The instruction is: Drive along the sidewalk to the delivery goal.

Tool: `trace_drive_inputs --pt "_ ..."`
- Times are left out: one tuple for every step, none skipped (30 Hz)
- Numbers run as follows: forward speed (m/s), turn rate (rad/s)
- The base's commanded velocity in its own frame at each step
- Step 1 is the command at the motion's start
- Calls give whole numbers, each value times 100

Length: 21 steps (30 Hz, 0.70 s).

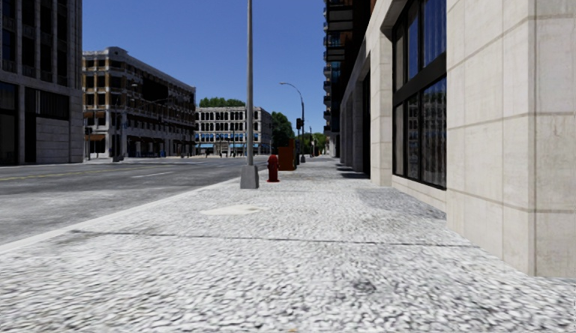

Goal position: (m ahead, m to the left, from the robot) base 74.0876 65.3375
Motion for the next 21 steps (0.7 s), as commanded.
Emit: trace_drive_inputs --pt "200 -49" --pt "200 -49" --pt "200 -49" --pt "200 -49" --pt "200 -49" --pt "200 -49" --pt "200 -49" --pt "200 -48" --pt "200 0" --pt "200 0" --pt "200 0" --pt "200 0" --pt "200 0" --pt "200 0" --pt "200 0" --pt "200 0" --pt "200 0" --pt "200 0" --pt "200 0" --pt "200 0" --pt "200 -4"
